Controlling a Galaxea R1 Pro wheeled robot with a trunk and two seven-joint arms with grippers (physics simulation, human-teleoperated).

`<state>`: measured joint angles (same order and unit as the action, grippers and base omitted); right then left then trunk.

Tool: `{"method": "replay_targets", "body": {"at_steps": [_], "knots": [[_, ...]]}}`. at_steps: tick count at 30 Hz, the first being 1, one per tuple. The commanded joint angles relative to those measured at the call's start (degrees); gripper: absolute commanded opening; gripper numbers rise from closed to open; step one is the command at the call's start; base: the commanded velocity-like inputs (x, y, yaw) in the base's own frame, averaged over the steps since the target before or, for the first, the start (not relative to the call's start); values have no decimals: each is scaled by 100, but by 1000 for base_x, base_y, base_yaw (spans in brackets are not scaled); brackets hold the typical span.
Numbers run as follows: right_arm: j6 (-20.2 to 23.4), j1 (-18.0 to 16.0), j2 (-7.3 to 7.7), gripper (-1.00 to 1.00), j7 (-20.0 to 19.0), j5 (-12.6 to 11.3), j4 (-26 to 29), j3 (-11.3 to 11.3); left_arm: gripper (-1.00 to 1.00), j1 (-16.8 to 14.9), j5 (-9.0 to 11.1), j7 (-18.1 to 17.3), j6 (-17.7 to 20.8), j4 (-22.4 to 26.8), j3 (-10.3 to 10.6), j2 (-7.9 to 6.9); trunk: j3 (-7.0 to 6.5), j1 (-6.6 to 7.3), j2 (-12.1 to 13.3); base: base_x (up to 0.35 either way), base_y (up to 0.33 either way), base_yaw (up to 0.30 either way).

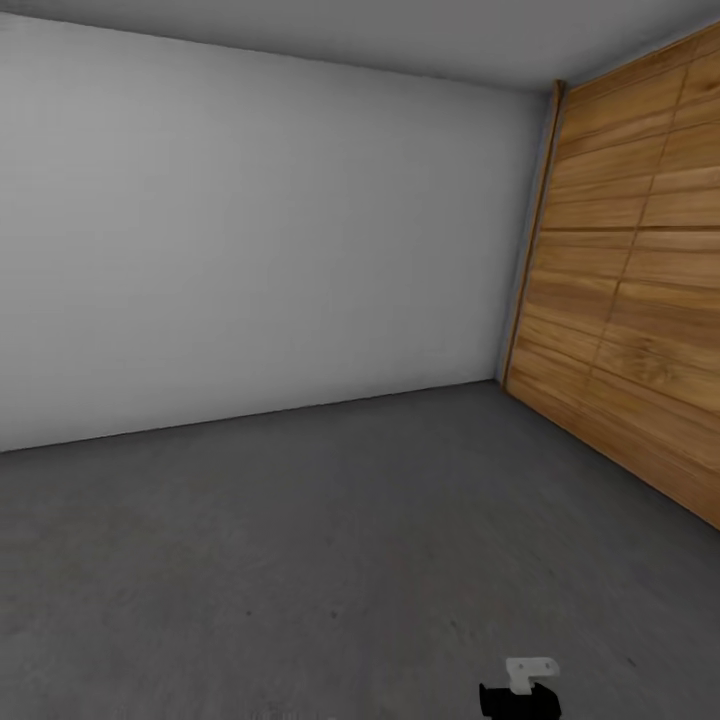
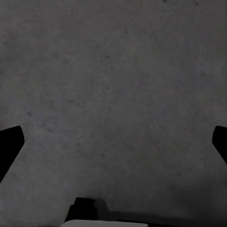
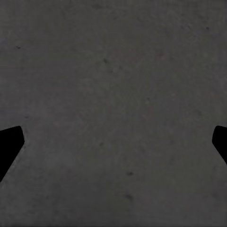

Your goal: Move the two storage containers from the living room to the garage. In the garage, place one container on the floor and stack the other container on top of it (either order is fine).

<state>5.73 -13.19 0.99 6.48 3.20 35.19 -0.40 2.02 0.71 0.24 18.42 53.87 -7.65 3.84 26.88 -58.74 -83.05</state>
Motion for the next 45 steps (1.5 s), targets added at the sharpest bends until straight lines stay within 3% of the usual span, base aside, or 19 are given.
{"method": "replay_targets", "body": {"at_steps": [1, 45], "knots": [[42, 2, -1, 100, 11, 34, 15, -4, 100, 3, 8, 3, 31, 12, -8, 4, 5, 1, -3, -100, 302, 300], [36, 1, -2, 100, 2, 36, 7, 2, 100, 1, 8, 3, 30, 10, -8, 5, 5, 1, -3, -78, 280, 300]]}}
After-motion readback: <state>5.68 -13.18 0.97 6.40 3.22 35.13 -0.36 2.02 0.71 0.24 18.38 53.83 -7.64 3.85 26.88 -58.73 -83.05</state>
